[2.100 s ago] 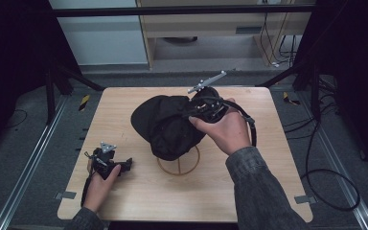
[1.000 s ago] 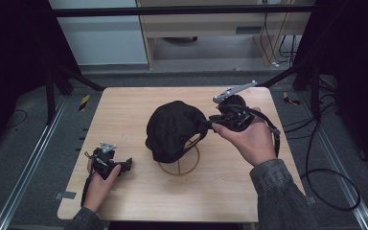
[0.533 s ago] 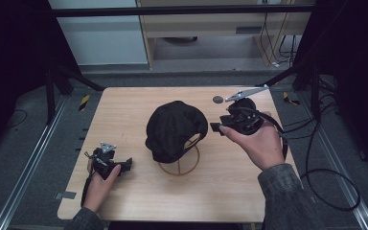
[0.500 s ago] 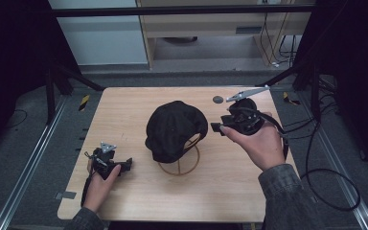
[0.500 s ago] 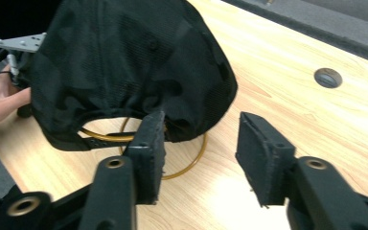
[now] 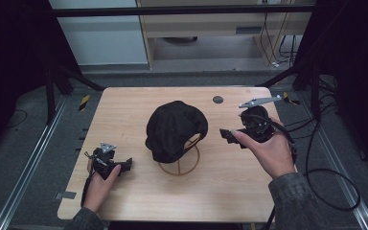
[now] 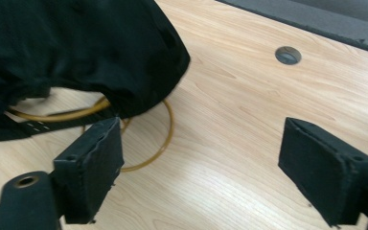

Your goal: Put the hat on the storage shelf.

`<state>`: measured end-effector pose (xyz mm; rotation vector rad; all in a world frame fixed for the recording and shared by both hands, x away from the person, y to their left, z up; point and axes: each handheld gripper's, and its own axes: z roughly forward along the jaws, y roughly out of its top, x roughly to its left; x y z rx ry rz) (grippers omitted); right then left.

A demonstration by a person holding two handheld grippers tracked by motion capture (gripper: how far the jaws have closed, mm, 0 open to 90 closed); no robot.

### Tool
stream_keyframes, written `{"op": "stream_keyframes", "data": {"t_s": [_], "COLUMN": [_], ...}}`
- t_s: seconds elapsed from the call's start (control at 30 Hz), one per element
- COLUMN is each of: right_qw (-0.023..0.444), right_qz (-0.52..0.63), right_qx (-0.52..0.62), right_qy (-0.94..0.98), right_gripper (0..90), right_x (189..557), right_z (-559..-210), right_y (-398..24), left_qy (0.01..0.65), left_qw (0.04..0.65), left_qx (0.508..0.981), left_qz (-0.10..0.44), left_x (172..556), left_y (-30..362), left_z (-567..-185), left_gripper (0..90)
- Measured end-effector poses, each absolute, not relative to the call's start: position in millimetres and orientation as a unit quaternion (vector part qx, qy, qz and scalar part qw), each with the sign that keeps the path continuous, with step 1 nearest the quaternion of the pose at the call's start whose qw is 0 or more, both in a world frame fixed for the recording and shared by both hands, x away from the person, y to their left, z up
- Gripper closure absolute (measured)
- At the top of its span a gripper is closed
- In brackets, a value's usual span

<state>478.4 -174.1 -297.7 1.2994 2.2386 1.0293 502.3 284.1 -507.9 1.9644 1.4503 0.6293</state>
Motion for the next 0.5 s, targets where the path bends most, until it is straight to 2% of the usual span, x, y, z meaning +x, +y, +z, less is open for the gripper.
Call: {"op": "stream_keyframes", "data": {"t_s": [0.23,0.5], "right_qw": [0.181,0.171], "right_qz": [0.351,0.341], "right_qx": [0.468,0.483], "right_qy": [0.791,0.788], "right_gripper": [10.1,9.7], "right_x": [475.4,472.6], "right_z": [-316.9,-343.0], "right_y": [-183.5,-196.4], "left_qy": [0.548,0.548], "left_qw": [0.306,0.304], "left_qx": [0.741,0.743], "left_qz": [0.237,0.237], "left_x": [502.3,502.2], "left_y": [284.0,284.2], "left_z": [-508.0,-507.9], "left_gripper": [0.0,0.0]}}
